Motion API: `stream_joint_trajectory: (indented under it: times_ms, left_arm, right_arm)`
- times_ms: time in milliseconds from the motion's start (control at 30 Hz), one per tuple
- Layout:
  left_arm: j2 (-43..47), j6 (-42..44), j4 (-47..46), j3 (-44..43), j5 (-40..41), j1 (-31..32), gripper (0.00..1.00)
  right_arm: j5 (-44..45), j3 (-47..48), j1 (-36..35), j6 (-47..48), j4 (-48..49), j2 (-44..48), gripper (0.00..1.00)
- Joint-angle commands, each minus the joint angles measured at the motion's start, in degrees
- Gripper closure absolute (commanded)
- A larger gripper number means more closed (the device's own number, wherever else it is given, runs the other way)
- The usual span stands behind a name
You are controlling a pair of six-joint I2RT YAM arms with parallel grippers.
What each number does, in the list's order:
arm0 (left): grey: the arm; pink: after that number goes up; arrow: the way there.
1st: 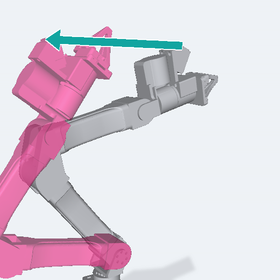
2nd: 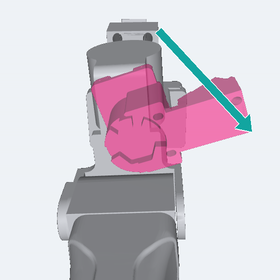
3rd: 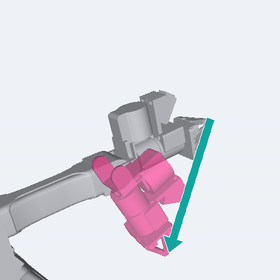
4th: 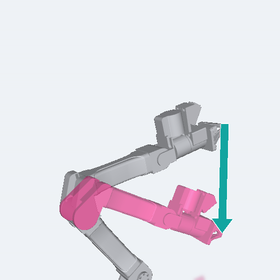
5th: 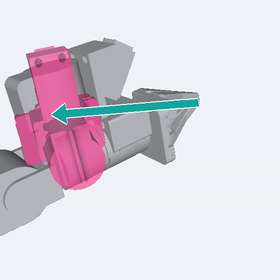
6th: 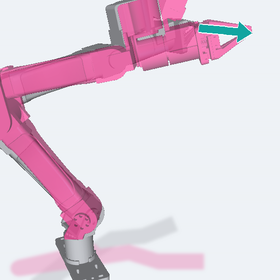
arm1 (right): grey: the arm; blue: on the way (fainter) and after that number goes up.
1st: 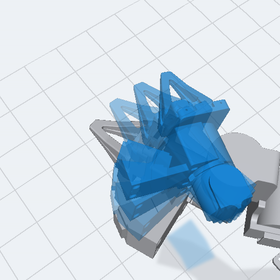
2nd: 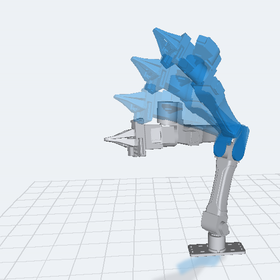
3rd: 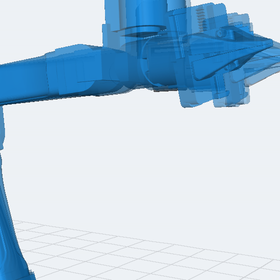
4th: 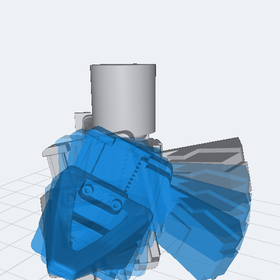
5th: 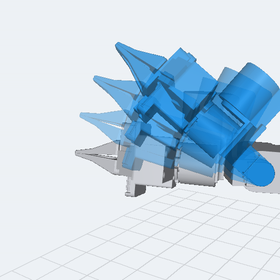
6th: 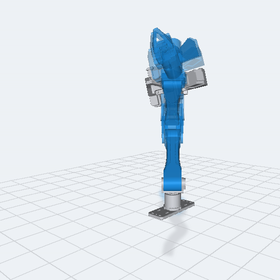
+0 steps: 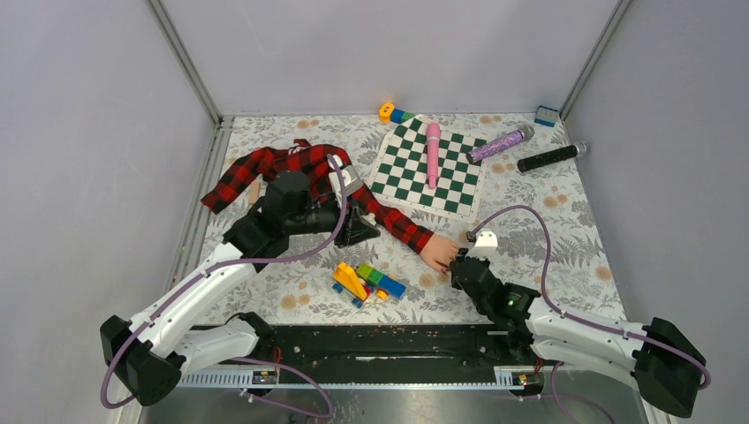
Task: Paint the nails
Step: Paint the nail polish on the nail.
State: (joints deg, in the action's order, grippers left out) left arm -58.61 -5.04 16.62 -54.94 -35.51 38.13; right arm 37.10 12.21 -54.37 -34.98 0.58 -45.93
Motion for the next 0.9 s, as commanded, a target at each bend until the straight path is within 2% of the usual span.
stream_joint_trajectory:
  times_ms: [0,867]
  left_arm:
    - [1.1,-0.6,-3.2,-2.3,-1.3,0.2,1.00]
    - [0.9,-0.6,-3.3,-2.3,-1.2,0.1,1.00]
  right_arm:
    - [4.2,0.5,-1.0,-1.5,-0.2,0.5,1.00]
    - [8.2,-0.3,-2.4,-2.6,-3.1,5.1,1.00]
